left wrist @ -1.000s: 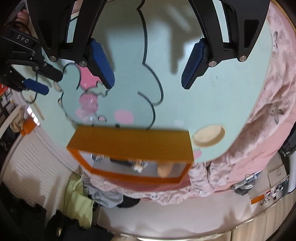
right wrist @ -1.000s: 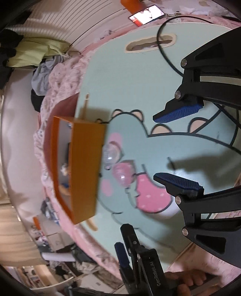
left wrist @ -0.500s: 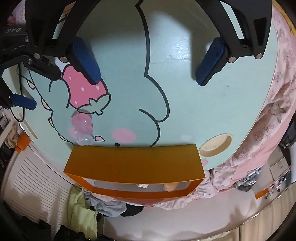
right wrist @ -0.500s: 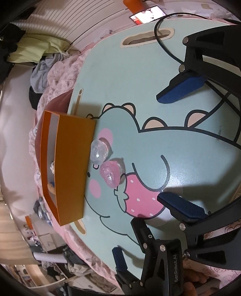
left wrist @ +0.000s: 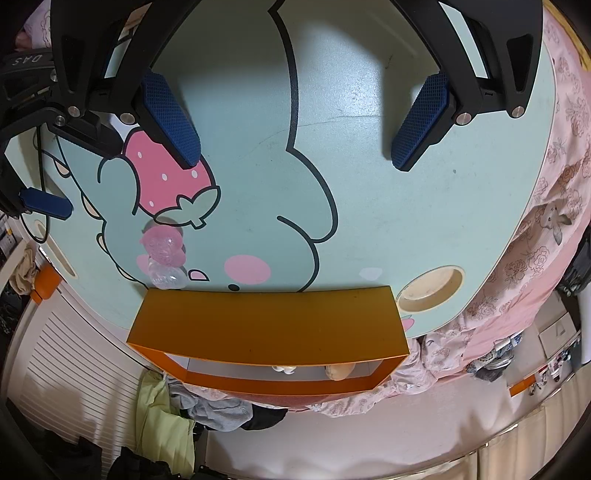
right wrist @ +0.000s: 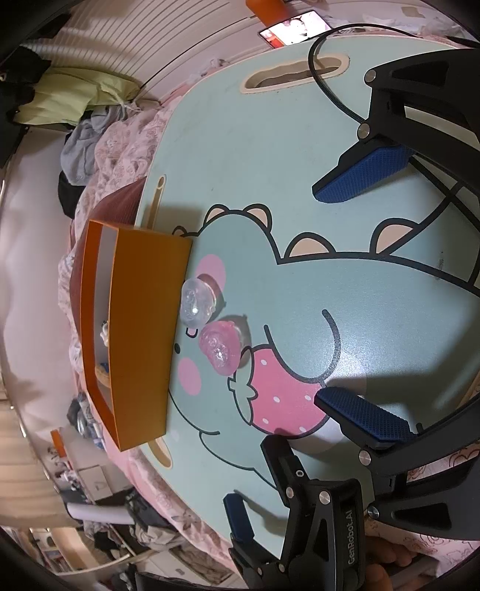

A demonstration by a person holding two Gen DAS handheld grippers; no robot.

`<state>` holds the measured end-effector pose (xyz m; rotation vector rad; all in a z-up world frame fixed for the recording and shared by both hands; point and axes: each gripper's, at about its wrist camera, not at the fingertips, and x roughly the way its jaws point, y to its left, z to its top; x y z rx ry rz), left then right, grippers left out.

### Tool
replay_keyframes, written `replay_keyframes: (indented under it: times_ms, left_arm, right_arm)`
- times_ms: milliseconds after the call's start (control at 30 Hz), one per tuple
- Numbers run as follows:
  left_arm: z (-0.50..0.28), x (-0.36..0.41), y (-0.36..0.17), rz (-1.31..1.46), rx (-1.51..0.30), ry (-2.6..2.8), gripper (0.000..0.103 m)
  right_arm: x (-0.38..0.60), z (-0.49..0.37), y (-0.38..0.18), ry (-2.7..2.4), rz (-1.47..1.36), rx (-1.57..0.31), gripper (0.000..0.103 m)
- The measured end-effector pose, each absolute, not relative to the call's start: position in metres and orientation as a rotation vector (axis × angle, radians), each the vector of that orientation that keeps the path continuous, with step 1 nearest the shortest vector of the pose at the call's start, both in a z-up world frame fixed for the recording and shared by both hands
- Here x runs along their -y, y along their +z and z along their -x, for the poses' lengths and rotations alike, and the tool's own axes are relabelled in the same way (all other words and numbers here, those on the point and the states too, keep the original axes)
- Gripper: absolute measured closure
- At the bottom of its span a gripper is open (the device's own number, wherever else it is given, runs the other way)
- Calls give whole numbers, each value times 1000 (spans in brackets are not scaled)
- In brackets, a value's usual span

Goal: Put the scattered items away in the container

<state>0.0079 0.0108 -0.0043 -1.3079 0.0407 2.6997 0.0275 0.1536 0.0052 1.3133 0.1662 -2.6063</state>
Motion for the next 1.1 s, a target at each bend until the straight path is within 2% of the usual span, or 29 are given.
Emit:
replay_keyframes:
  times_ms: [433, 767, 833, 900, 1100]
  left_arm:
    - [-8, -10, -4, 1307, -41, 2700, 0]
    - [-9, -10, -4, 1305, -40, 2700, 0]
    - [-9, -10, -4, 1305, -40, 2700, 0]
    - [-8, -10, -4, 1304, -39, 2700, 0]
    - [-9, -11, -4, 1299, -34, 2701, 0]
  right_arm:
    - [-154, -28, 5, -2607, -1312, -164, 3]
    - [-160, -28, 9, -2604, -1291, -90, 3]
    - [-162, -28, 10, -2601, -1288, -71, 5]
    - [-165, -28, 13, -2591, -1279, -39, 15]
    - [-178, -15, 24, -2562, -1257, 142, 17]
